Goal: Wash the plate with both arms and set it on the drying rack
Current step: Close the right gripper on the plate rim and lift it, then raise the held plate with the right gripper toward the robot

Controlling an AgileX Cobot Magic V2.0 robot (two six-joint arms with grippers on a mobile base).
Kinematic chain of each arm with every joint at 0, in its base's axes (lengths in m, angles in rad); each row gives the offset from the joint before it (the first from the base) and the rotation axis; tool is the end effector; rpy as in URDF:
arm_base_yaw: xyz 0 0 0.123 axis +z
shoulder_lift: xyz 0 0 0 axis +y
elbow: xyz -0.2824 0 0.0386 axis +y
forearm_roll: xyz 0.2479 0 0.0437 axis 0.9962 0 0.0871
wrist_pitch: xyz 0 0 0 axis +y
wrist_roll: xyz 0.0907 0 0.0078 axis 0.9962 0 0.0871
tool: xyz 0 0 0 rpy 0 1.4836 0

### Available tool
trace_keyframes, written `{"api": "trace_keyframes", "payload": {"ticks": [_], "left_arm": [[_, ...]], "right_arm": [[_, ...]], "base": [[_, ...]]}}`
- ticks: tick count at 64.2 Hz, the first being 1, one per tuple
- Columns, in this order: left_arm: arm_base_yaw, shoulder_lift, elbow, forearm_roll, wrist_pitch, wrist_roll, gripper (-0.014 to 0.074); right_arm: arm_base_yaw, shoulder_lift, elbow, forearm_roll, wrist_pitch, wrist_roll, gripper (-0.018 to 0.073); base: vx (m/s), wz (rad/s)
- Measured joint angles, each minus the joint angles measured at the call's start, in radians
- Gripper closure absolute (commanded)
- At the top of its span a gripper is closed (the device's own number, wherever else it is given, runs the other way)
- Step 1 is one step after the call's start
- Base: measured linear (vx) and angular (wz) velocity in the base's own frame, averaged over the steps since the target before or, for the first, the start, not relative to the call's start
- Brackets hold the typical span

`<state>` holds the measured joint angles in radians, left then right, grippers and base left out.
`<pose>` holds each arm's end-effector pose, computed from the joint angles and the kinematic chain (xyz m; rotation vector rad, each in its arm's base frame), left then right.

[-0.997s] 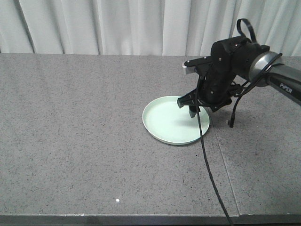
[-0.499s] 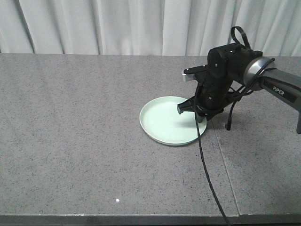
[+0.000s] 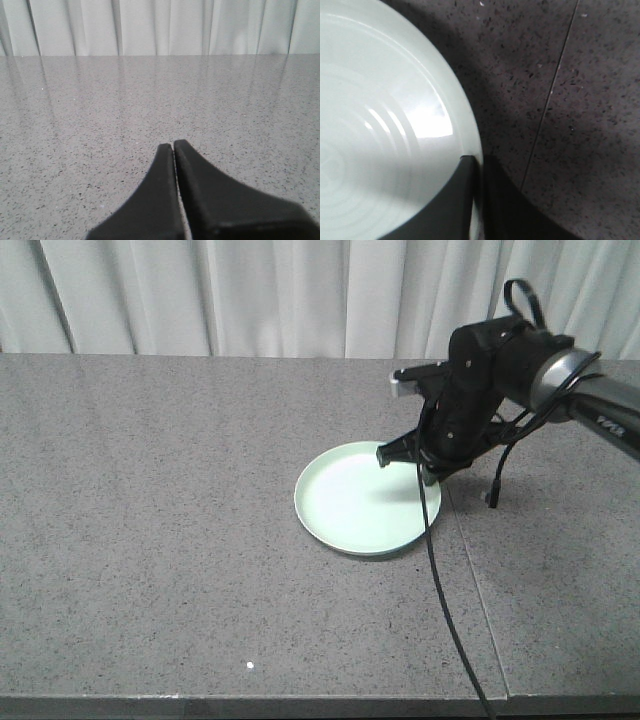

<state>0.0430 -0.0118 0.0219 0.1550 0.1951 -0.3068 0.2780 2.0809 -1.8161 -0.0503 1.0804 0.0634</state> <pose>0.0557 0.0051 0.1888 -0.1888 1.6762 -0.0586 0.4340 0.1197 0.2413 -0.3260 2.8064 0.0087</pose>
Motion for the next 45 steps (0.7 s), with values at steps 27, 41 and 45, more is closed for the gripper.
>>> {"api": "trace_keyframes", "payload": {"ticks": [27,41,45], "left_arm": [[0.000,0.000,0.000,0.000,0.000,0.000,0.0603],[0.000,0.000,0.000,0.000,0.000,0.000,0.0603],[0.000,0.000,0.000,0.000,0.000,0.000,0.0603]], "right_arm": [[0.000,-0.315,0.000,0.068,0.022,-0.053,0.0561],[0.000,-0.483,0.000,0.159,0.053,-0.096,0.0561],[0.000,-0.534,0.000,0.173,0.064,-0.106,0.0561]], "base": [[0.00,0.00],[0.00,0.00],[0.00,0.00]]}}
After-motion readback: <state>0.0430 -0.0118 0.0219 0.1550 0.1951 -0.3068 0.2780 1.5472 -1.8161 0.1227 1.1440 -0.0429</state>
